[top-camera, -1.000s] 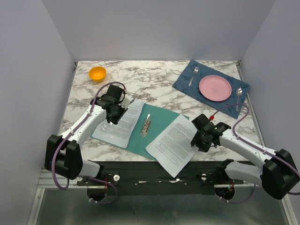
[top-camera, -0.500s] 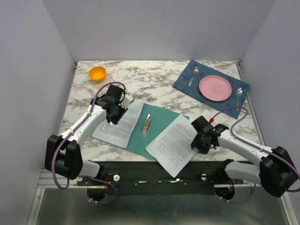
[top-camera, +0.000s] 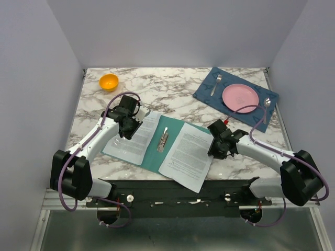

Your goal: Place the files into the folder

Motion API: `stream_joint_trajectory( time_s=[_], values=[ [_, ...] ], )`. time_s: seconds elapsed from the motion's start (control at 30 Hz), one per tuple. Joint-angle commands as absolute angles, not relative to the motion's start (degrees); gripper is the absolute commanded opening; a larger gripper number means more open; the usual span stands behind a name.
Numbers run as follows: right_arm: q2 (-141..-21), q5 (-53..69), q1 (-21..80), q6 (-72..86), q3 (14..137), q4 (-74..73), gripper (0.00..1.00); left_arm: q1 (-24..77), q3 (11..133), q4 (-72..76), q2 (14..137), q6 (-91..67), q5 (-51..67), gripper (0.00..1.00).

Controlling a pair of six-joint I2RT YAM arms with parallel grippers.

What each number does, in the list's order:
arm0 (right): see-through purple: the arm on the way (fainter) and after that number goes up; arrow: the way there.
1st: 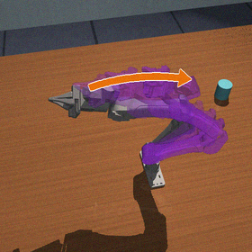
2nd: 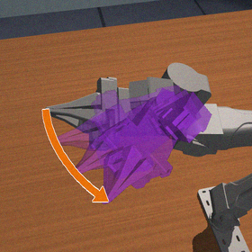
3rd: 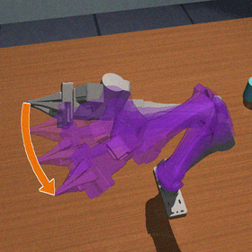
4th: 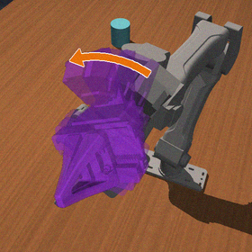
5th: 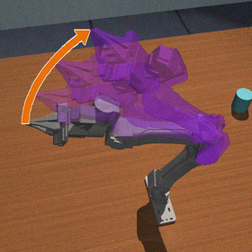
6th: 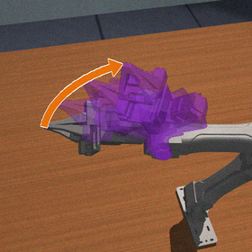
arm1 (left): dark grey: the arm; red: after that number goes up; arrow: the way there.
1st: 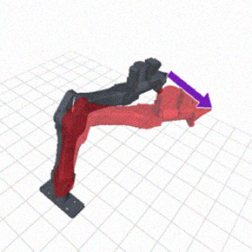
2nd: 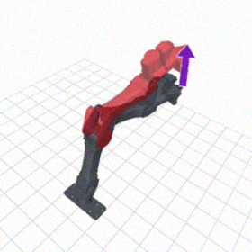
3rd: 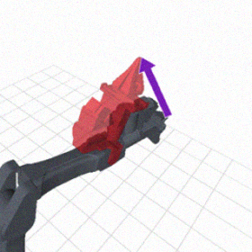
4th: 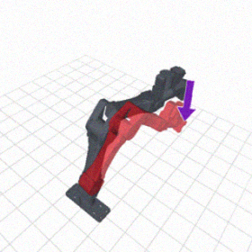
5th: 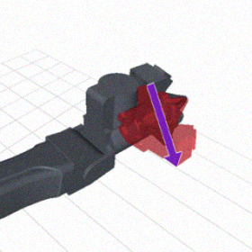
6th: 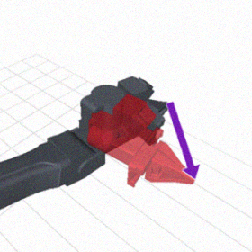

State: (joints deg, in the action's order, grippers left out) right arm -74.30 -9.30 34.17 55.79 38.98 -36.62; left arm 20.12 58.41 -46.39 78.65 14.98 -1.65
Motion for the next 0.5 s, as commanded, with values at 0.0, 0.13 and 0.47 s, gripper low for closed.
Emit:
stream_joint_trajectory(
  time_s=[0.0,0.13,0.47],
  values=[
    [-75.6,-11.8,34.5,50.8,41.5,-34.5,0.37,20.4,57.6,-46.4,78.7,14.7,-1.0,0.38],
    [-77.8,-11.5,34.5,50.4,43.6,-33.5,0.36,20.4,57.4,-46.3,78.7,14.5,-0.8,0.38],
    [-83.3,-7.5,34.5,52.5,47.1,-30.7,0.32,20.4,56.4,-46.3,78.0,14.8,-1.1,0.38]
  ],
)
